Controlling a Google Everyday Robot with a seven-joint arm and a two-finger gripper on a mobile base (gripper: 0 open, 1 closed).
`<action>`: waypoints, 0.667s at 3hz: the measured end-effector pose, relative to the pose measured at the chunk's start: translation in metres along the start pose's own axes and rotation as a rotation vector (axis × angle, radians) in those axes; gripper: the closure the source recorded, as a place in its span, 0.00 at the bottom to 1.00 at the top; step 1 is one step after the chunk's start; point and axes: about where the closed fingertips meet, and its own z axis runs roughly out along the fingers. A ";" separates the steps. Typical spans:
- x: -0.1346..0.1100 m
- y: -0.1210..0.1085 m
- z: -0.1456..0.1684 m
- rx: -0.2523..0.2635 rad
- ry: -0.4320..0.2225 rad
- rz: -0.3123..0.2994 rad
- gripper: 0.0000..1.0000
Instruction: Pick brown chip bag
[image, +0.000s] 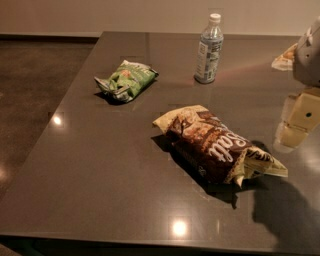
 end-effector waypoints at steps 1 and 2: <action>-0.003 0.002 0.001 -0.008 -0.008 0.004 0.00; -0.018 0.011 0.008 -0.047 -0.048 0.025 0.00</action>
Offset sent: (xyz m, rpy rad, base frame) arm -0.0089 0.0409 -0.0184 0.1251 0.0962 -0.0023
